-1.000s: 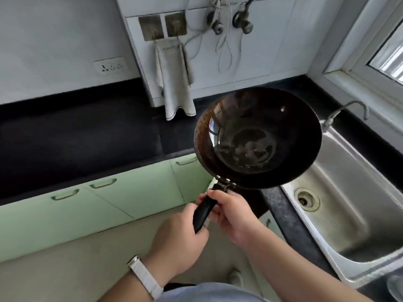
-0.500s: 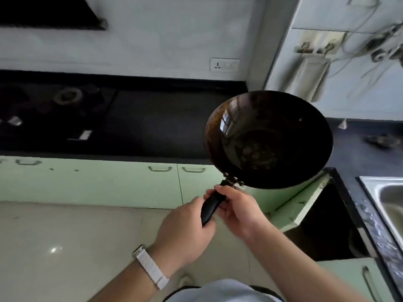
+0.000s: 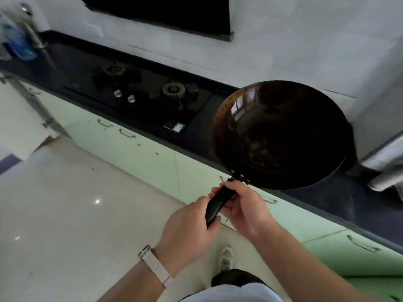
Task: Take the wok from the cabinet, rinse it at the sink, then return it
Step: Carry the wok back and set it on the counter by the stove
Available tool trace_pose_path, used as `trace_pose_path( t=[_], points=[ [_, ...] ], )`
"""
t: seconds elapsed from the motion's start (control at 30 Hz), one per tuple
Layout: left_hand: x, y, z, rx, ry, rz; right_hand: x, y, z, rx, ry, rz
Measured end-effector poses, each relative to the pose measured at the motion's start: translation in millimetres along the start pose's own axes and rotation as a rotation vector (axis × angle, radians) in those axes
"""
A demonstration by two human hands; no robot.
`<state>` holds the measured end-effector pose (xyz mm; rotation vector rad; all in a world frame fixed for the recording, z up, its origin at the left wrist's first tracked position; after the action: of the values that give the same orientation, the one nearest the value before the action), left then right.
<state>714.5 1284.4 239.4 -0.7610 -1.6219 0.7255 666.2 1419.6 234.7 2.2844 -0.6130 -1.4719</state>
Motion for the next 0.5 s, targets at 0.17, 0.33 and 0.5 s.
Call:
trace_pose_path(
  t=[0.17, 0.33, 0.5],
  points=[
    [-27.8, -23.1, 31.1, 0.048, -0.097, -0.023, 7.6, 41.1, 45.3, -0.097, 0.083, -0.026],
    [-52.1, -44.9, 78.7, 0.142, -0.182, 0.045, 11.3, 86.9, 108.0, -0.186, 0.159, -0.041],
    [-70.3, -70.8, 125.6, 0.201, -0.297, 0.041, 12.4, 136.6, 170.5, -0.267, 0.267, -0.006]
  ],
)
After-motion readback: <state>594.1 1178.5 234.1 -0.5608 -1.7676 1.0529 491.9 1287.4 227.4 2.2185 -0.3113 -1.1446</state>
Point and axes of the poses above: each hand's wrist, its own z-axis towards the middle knuckle, its own y-axis out of the palm, x = y × z, the point moved 2 cm from there along z, towards the middle knuckle, and after that the axes turned 12 degrees about -y, right-handed, at the moved point
